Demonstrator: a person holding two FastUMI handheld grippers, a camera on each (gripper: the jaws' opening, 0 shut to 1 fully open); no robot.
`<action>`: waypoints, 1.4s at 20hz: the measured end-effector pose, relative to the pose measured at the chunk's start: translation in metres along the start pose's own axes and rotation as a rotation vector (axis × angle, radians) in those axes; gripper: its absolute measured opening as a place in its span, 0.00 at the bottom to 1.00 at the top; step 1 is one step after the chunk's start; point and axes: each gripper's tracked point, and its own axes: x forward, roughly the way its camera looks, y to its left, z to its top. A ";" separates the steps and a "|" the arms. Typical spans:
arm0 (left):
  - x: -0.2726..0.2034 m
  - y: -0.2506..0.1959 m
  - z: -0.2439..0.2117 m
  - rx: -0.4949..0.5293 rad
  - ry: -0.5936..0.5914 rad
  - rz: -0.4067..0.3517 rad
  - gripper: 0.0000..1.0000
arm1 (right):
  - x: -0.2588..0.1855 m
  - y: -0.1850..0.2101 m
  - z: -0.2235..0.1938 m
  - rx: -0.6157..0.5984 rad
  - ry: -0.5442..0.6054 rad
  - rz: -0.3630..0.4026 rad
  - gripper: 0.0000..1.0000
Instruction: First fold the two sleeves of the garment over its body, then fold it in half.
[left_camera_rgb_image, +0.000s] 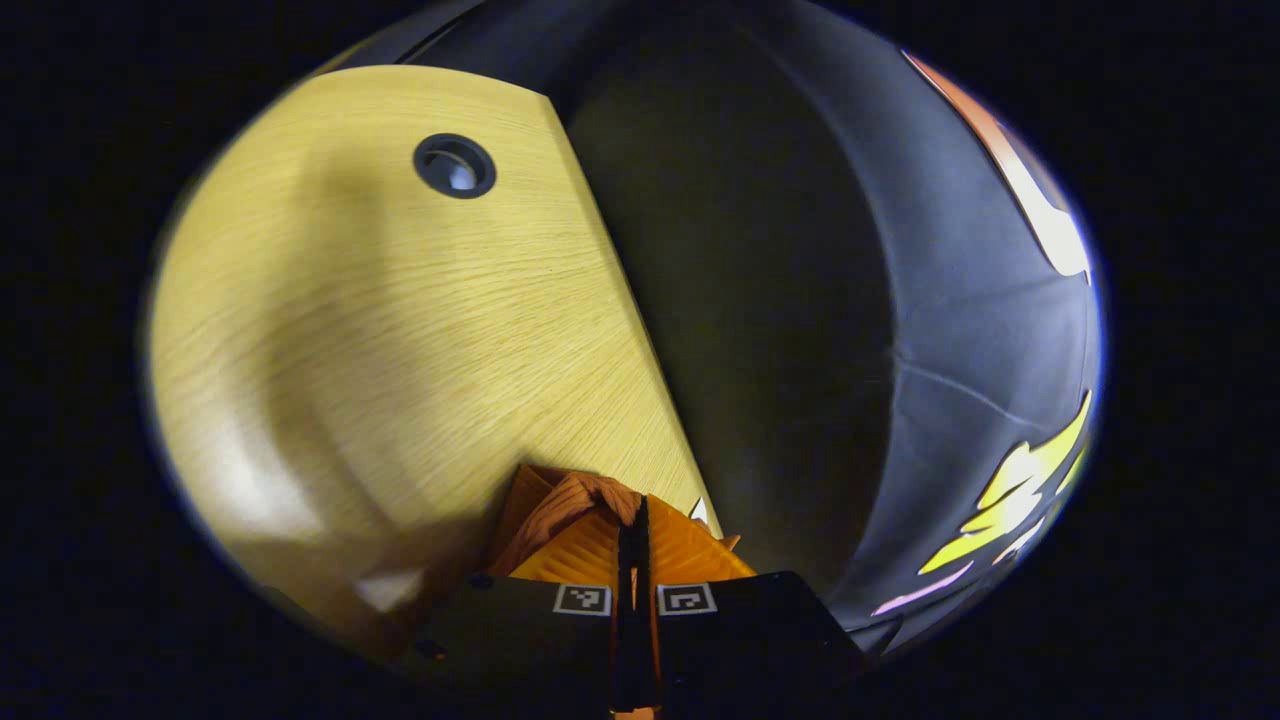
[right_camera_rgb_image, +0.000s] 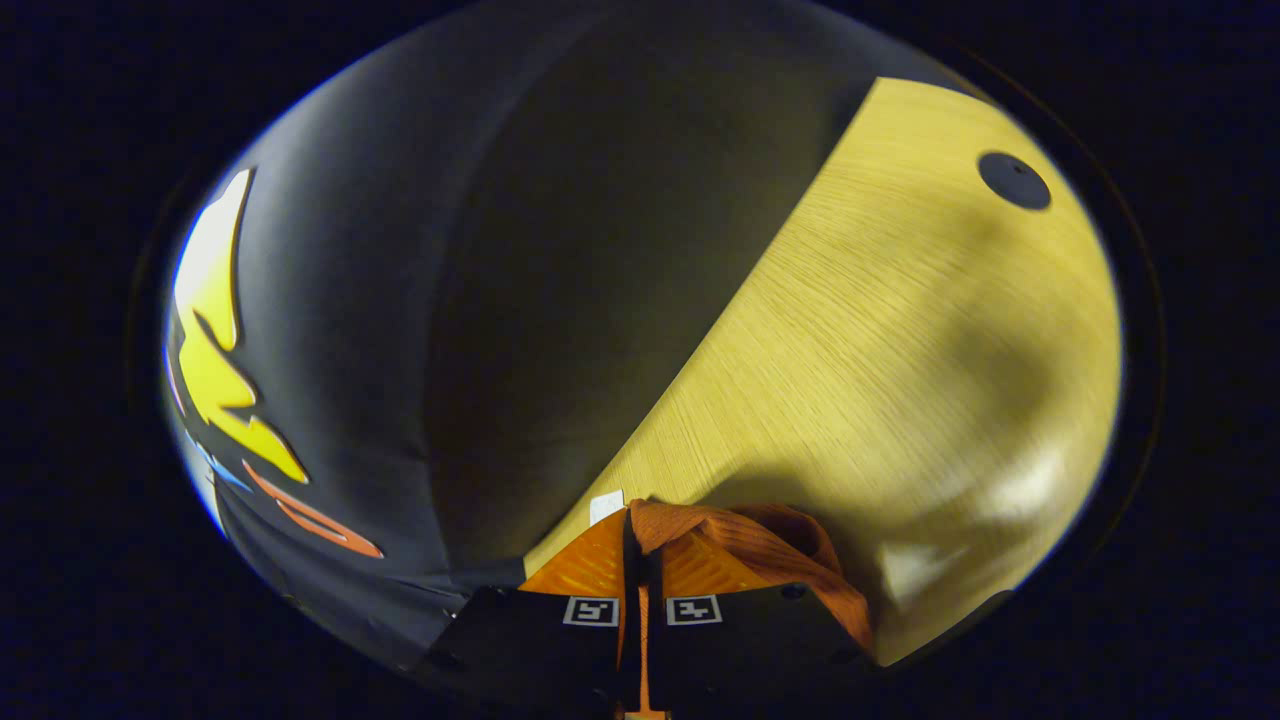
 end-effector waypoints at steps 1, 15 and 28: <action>-0.017 -0.019 -0.018 -0.055 -0.035 -0.024 0.03 | -0.001 -0.004 -0.001 0.056 -0.026 0.003 0.03; 0.014 -0.068 -0.032 -0.332 -0.213 -0.157 0.72 | 0.008 0.012 -0.004 0.256 -0.106 0.081 0.55; -0.234 -0.180 0.047 0.726 -0.490 -0.018 0.98 | -0.177 0.120 0.014 -0.717 -0.440 -0.199 0.89</action>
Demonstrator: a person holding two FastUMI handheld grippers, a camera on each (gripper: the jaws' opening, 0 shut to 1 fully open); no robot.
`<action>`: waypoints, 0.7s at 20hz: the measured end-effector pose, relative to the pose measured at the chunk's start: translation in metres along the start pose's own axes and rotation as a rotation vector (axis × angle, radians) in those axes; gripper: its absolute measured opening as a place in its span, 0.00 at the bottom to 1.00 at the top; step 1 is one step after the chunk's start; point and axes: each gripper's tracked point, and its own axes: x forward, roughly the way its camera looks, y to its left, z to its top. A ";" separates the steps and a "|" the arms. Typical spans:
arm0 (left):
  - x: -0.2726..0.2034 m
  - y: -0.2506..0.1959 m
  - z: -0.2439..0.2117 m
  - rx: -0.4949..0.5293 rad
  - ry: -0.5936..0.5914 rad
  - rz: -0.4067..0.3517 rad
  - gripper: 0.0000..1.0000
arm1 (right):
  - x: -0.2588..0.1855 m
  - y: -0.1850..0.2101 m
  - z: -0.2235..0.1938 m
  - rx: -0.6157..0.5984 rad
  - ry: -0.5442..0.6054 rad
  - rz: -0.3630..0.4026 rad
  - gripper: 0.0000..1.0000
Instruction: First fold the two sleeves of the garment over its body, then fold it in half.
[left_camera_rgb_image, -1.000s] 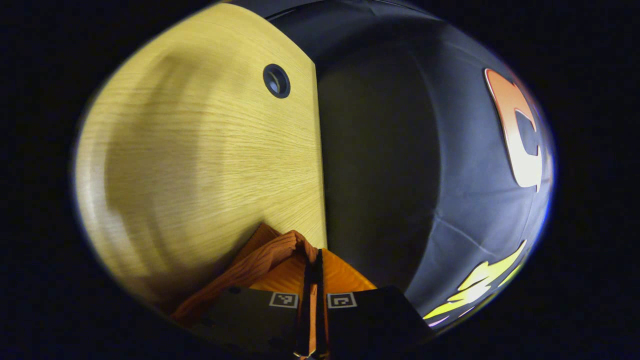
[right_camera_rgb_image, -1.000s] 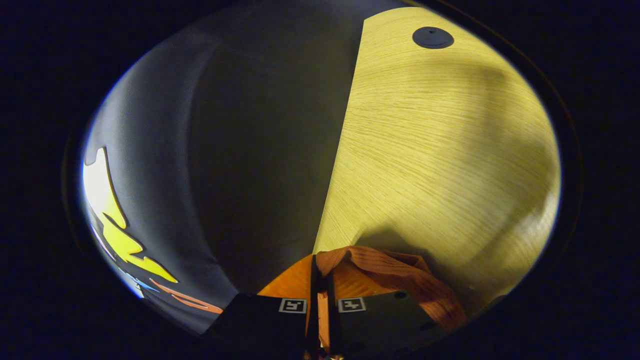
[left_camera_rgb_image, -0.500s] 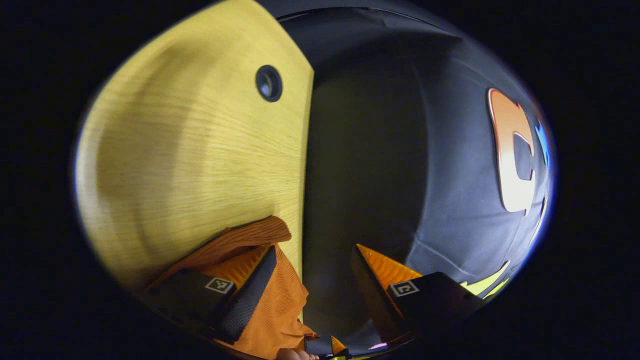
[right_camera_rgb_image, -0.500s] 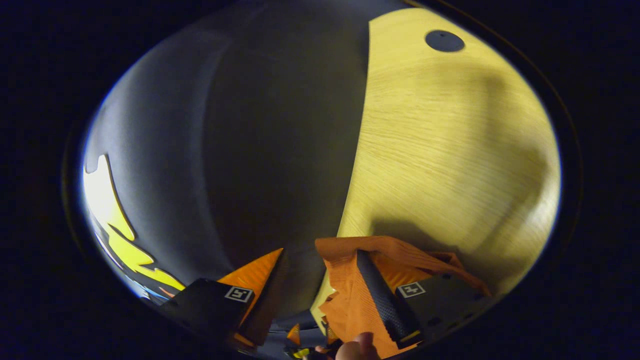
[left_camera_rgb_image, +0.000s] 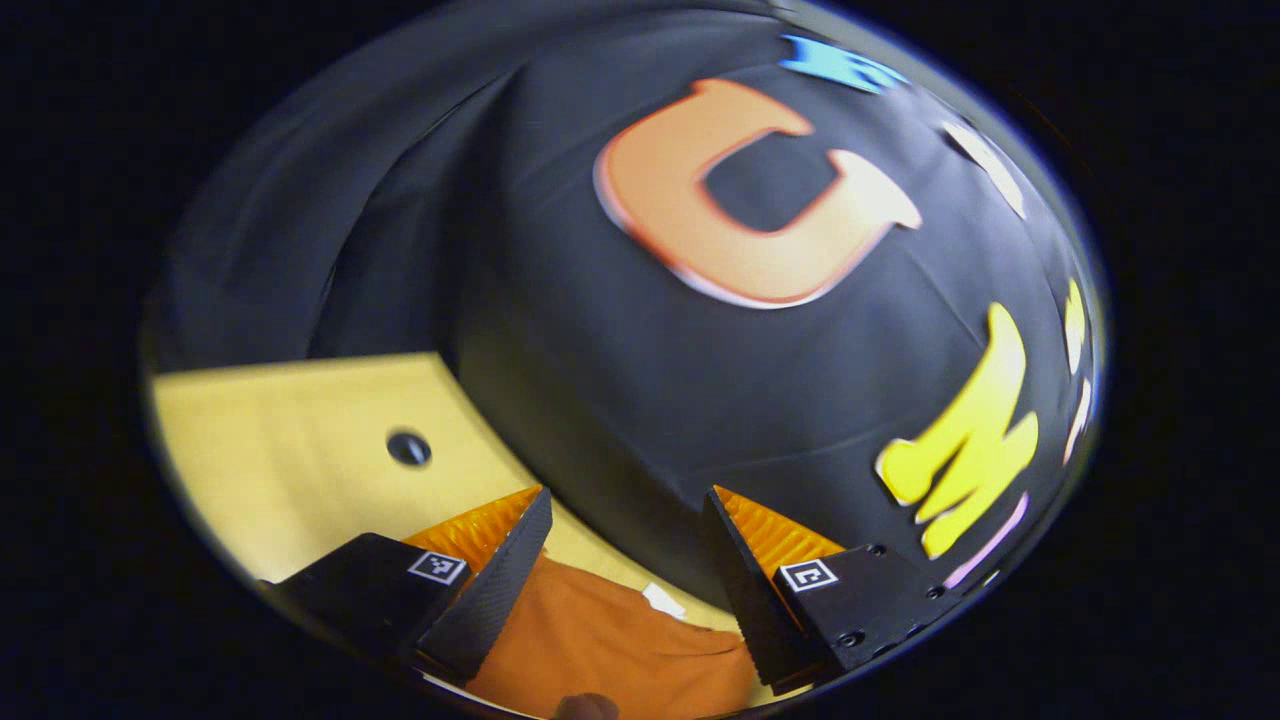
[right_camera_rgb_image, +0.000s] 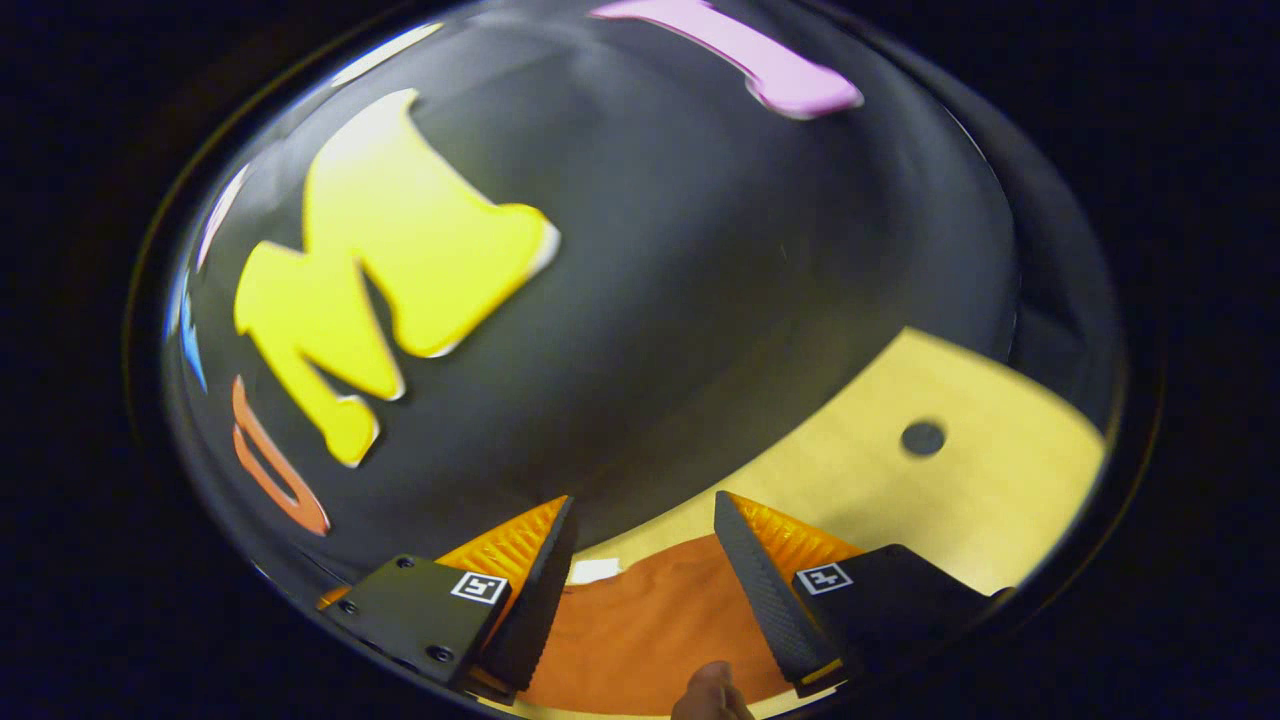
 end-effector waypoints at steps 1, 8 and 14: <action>-0.019 -0.012 0.014 0.120 -0.029 -0.007 0.98 | -0.024 0.000 0.014 -0.095 -0.041 -0.018 0.87; -0.138 -0.033 0.007 0.490 -0.018 0.040 0.98 | -0.108 0.042 0.055 -0.429 -0.351 -0.070 0.97; -0.227 -0.090 -0.025 0.480 0.011 -0.104 1.00 | -0.124 0.049 -0.026 -0.500 -0.306 -0.138 0.97</action>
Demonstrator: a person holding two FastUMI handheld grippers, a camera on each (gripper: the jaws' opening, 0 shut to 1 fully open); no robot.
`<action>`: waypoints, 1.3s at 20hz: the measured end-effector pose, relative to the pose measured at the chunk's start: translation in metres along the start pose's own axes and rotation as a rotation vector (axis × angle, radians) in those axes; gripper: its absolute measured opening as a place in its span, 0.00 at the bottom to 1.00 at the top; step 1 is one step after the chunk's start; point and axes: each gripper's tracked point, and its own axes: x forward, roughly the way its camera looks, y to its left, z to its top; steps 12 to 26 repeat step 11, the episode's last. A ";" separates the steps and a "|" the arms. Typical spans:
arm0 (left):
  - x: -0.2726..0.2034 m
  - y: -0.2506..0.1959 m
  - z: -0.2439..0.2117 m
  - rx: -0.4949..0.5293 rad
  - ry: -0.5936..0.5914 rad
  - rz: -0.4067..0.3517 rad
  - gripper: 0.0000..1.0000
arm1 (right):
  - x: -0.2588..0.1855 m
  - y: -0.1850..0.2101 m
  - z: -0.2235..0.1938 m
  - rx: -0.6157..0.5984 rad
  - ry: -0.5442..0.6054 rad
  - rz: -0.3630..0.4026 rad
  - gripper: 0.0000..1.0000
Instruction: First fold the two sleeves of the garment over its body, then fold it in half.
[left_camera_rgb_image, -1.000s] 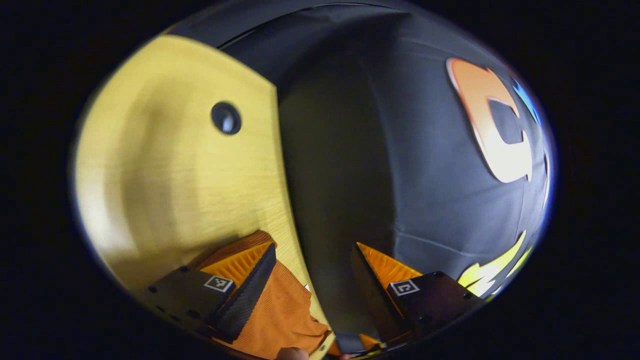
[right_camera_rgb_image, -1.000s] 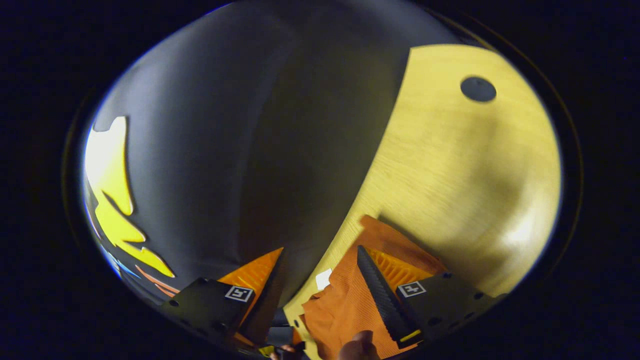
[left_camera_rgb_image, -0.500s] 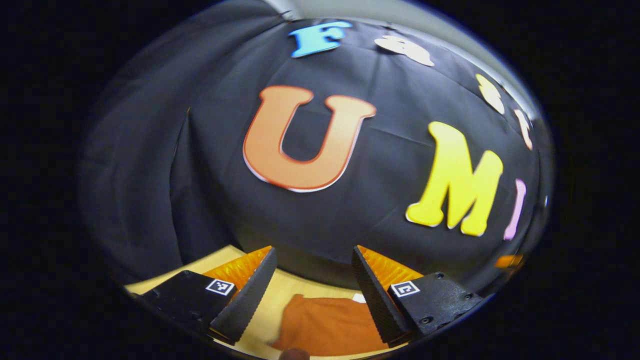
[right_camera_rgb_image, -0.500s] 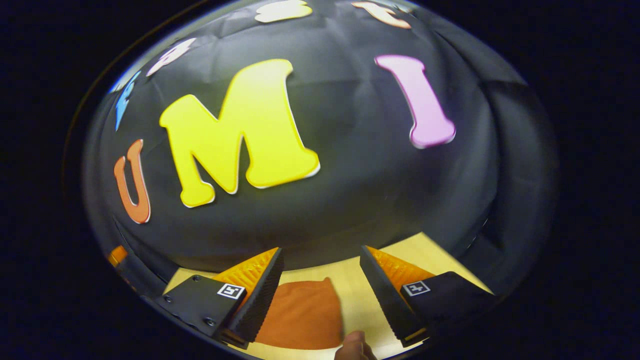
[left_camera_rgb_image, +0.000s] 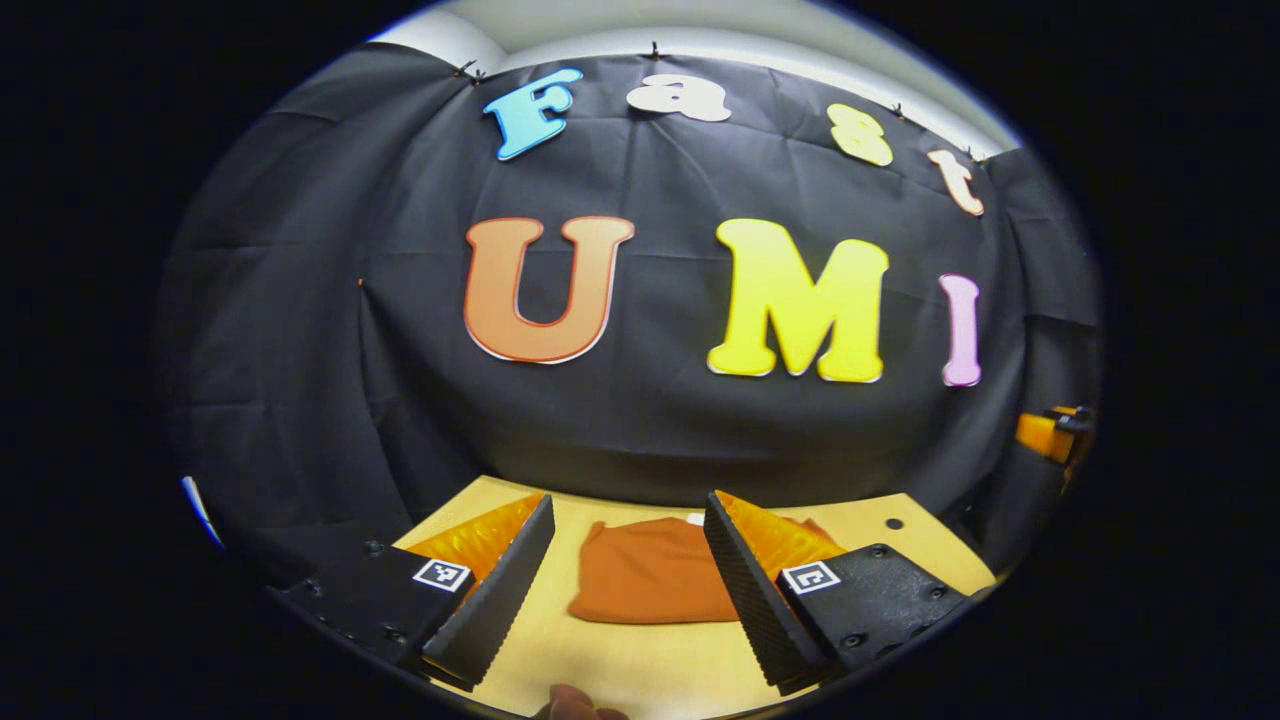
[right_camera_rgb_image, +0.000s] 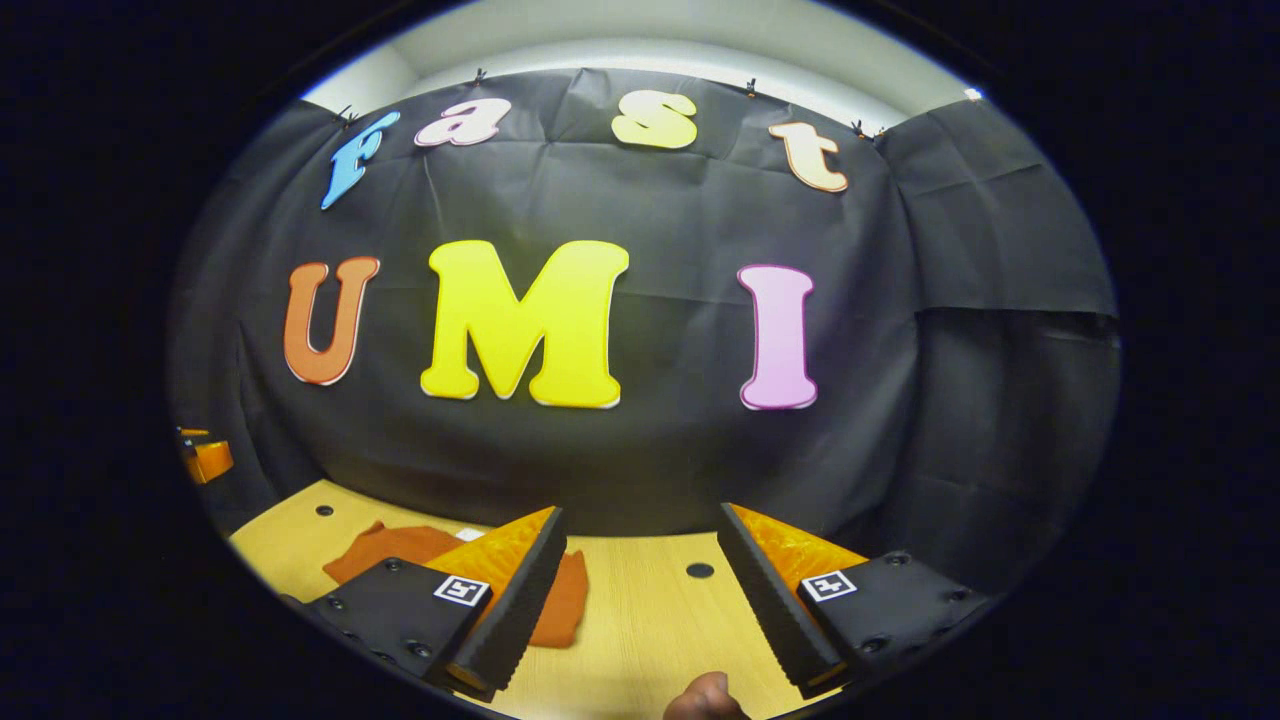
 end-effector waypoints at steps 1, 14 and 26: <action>-0.006 -0.009 0.004 0.020 -0.017 -0.014 0.98 | -0.024 0.001 -0.005 -0.020 0.007 0.006 0.97; -0.029 -0.050 0.012 0.034 -0.071 -0.100 0.99 | -0.070 0.078 0.013 -0.086 -0.066 0.115 0.94; -0.029 -0.050 0.012 0.034 -0.071 -0.100 0.99 | -0.070 0.078 0.013 -0.086 -0.066 0.115 0.94</action>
